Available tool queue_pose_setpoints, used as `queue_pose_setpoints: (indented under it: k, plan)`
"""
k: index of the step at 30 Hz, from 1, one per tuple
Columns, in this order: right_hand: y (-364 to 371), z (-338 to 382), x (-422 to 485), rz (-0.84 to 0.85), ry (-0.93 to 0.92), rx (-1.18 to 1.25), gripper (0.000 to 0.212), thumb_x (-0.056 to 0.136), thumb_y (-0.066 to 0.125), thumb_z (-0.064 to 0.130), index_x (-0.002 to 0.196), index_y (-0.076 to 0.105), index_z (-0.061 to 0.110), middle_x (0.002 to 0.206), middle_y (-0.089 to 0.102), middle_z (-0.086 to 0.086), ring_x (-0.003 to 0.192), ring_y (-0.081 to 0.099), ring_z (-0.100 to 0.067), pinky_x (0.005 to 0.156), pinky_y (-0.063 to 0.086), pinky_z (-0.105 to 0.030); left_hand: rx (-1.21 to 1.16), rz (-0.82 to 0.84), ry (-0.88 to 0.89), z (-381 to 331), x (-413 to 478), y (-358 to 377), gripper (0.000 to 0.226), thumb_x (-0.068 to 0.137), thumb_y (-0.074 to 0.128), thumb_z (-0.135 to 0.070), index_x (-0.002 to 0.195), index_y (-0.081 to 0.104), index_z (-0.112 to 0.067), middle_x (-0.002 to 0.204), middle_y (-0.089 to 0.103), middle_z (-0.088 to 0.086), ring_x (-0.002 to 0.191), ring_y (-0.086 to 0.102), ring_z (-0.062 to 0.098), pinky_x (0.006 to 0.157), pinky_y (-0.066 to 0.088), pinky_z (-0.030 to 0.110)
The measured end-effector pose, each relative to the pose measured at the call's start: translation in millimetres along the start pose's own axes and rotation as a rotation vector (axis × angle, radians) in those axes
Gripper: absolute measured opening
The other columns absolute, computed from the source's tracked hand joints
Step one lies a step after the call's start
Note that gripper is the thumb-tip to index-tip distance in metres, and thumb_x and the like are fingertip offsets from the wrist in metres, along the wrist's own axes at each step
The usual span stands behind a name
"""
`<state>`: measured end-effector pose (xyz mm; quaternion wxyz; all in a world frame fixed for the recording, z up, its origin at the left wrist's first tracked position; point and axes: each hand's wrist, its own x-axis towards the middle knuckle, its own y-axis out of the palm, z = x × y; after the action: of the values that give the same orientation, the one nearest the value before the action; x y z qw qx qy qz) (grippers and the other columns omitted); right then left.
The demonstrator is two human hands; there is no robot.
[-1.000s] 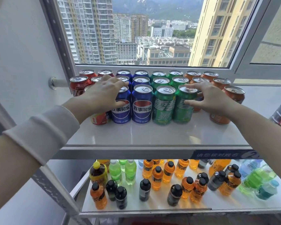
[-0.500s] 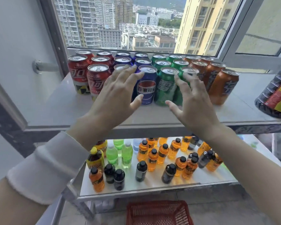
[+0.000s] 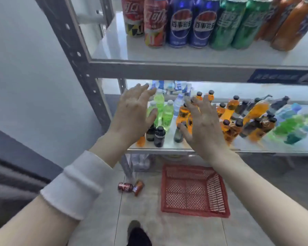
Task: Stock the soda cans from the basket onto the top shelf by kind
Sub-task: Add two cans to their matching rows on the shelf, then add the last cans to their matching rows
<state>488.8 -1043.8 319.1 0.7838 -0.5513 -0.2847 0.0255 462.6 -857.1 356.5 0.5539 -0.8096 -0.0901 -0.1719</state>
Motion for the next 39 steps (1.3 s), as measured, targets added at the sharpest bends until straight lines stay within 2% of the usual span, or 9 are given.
queue_pose_setpoints:
  k: [6,11,14,19,21,24,30,34,39]
  plan:
    - [55.1,56.4,-50.5,0.124,0.055,0.027,0.060,0.078,0.070,0.025,0.129,0.049,0.001,0.130,0.050,-0.023,0.132,0.033,-0.045,0.107,0.027,-0.060,-0.057,0.097,-0.065,61.7,-65.2,14.1,0.050,0.079,0.051,-0.027,0.123,0.056,-0.004,0.130,0.055,0.016,0.125,0.047,0.033,0.106,0.029,0.045]
    - [148.4,102.2,-96.8,0.328,0.064,-0.036,0.067,0.065,0.081,0.023,0.122,0.056,-0.001,0.121,0.057,-0.023,0.122,0.046,-0.048,0.098,0.037,-0.063,-0.109,0.234,-0.164,146.2,-137.2,56.7,0.050,0.083,0.043,-0.034,0.124,0.055,-0.008,0.129,0.056,0.013,0.124,0.048,0.031,0.107,0.031,0.045]
    - [217.8,113.3,-127.2,0.522,0.013,-0.094,0.077,0.046,0.089,0.024,0.114,0.062,0.001,0.114,0.063,-0.021,0.114,0.054,-0.047,0.090,0.043,-0.060,-0.161,0.394,-0.302,194.1,-191.4,104.3,0.045,0.089,0.053,-0.024,0.133,0.046,-0.014,0.140,0.045,0.005,0.134,0.036,0.021,0.112,0.022,0.033]
    - [370.8,86.7,-177.6,0.795,-0.104,-0.148,0.085,0.026,0.092,0.026,0.103,0.068,0.002,0.101,0.069,-0.017,0.104,0.061,-0.044,0.083,0.049,-0.054,-0.245,0.640,-0.524,262.3,-272.6,242.2,0.047,0.091,0.052,-0.025,0.136,0.040,-0.019,0.139,0.045,-0.003,0.129,0.039,0.014,0.107,0.026,0.026]
    - [451.6,64.1,-192.9,0.906,-0.118,-0.185,0.086,0.037,0.090,0.022,0.116,0.062,0.000,0.114,0.064,-0.021,0.117,0.052,-0.046,0.093,0.043,-0.054,-0.242,0.720,-0.564,298.6,-303.0,324.3,0.049,0.091,0.052,-0.026,0.137,0.038,-0.019,0.139,0.045,-0.001,0.130,0.039,0.017,0.107,0.027,0.028]
    - [569.4,35.3,-210.8,1.095,-0.140,-0.226,0.084,0.075,0.073,0.021,0.142,0.026,0.002,0.147,0.031,-0.018,0.142,0.013,-0.037,0.114,0.014,-0.046,-0.212,0.867,-0.597,355.6,-345.7,447.0,0.057,0.088,0.055,-0.027,0.140,0.034,-0.016,0.140,0.044,0.008,0.130,0.039,0.025,0.107,0.030,0.033]
    - [767.8,-12.0,-223.8,1.182,-0.296,-0.372,0.072,0.085,0.061,0.013,0.143,0.021,0.002,0.154,0.015,-0.016,0.143,0.013,-0.031,0.114,0.014,-0.037,-0.037,0.870,-0.445,464.8,-358.4,649.6,0.064,0.080,0.064,-0.033,0.135,0.038,-0.011,0.136,0.045,0.014,0.126,0.039,0.031,0.104,0.032,0.035]
    - [848.0,-37.7,-225.8,1.219,-0.444,-0.479,0.087,0.077,0.071,0.017,0.144,0.018,0.002,0.155,0.012,-0.012,0.145,0.004,-0.026,0.115,0.011,-0.036,0.057,0.924,-0.324,511.7,-344.1,720.5,0.087,0.076,0.066,-0.047,0.144,0.022,-0.014,0.151,0.026,0.008,0.141,0.015,0.030,0.112,0.016,0.039]
    - [892.9,-54.6,-233.0,1.225,-0.579,-0.434,0.084,0.073,0.074,0.021,0.142,0.027,0.009,0.150,0.029,-0.008,0.144,0.013,-0.024,0.114,0.013,-0.033,-0.042,1.021,-0.219,534.4,-331.9,748.8,0.083,0.075,0.070,-0.044,0.142,0.030,-0.014,0.137,0.045,0.011,0.126,0.038,0.029,0.103,0.034,0.035]
